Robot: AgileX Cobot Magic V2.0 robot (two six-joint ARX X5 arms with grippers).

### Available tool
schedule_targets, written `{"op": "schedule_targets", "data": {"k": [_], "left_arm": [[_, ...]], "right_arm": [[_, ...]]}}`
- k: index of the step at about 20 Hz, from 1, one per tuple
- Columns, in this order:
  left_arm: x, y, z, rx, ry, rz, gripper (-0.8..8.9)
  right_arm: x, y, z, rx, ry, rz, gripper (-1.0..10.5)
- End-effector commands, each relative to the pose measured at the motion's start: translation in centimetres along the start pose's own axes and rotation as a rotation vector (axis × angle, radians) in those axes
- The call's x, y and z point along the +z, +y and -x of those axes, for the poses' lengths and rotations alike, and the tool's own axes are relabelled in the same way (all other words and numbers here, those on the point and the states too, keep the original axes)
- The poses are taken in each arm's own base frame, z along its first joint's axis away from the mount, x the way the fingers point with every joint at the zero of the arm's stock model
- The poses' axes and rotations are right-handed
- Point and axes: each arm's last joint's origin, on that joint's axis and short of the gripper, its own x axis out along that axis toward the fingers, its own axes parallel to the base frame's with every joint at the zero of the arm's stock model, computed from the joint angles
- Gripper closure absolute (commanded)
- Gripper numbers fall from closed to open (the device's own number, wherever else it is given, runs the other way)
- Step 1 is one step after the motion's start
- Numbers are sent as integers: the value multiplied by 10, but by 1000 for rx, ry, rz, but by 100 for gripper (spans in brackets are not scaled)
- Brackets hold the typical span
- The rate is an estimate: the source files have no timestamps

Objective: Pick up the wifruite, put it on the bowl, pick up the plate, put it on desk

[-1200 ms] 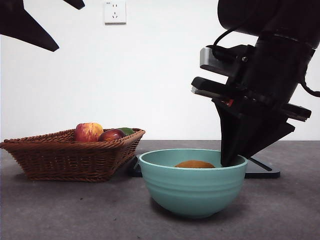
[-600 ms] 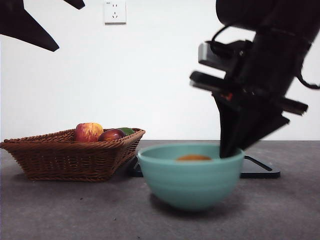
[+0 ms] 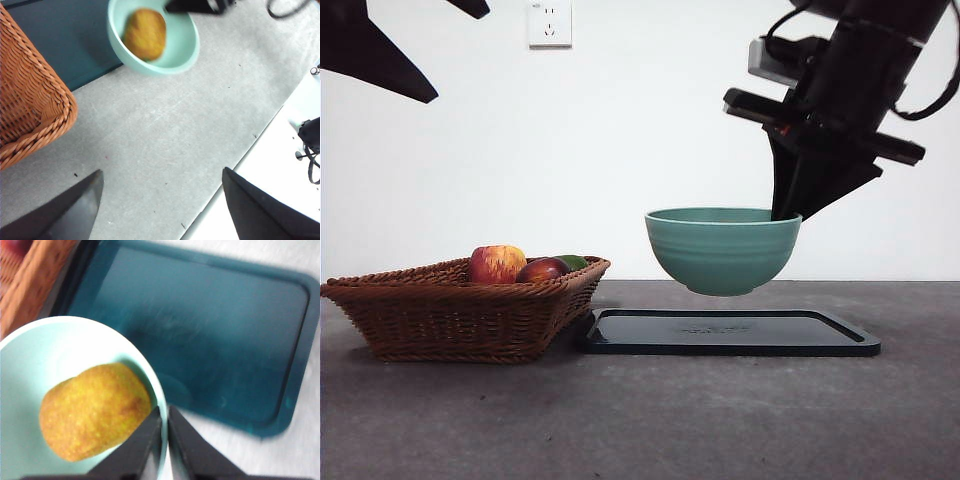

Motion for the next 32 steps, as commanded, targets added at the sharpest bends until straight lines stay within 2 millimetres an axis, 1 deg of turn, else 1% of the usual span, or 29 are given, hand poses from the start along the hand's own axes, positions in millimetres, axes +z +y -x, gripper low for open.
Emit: {"op": "schedule_targets", "data": {"k": [1,4,8,10,13,19,20,23,25,27,29,31,32], "left_arm": [[3,-1,0,-10,-5,-25,438],[3,-1,0,-10,-5,-25,438],[2,-1,0,-10,-4,-25,438],[2,-1,0,-10,-5,-25,438],[2,-1,0,-10,-5,-25,438],[2,-1,0,-10,-5,-25,438],[3,-1,0,-10,-5,-25,438],[2,-1,0,-10,-4,-25,438],[2,-1,0,-10,-5,-25,438],[2,-1,0,-10,-4,-25,438],[2,-1,0,-10,-5,-25,438],[3,-1,0,-10,-5,-26,438],[3,-1,0,-10,-6,-26,438]], "right_arm": [[16,-4,-14,-5,3,20,935],[36,-11,-34,-23,13,22,935],[53,-15,-59,-5,34,23,935],[56,-16,-69,-7,47,27,934],[53,-18,-79,-13,78,28,935],[51,-19,-81,-16,93,34,932],[51,-19,-81,-16,94,33,914],[51,-19,-81,-17,94,25,790],[51,-19,-80,-17,93,21,773],[53,-18,-73,-26,80,23,772],[57,-15,-56,-47,39,29,771],[61,-12,-30,-62,-9,37,771],[62,-10,-14,-59,-33,39,771]]}}
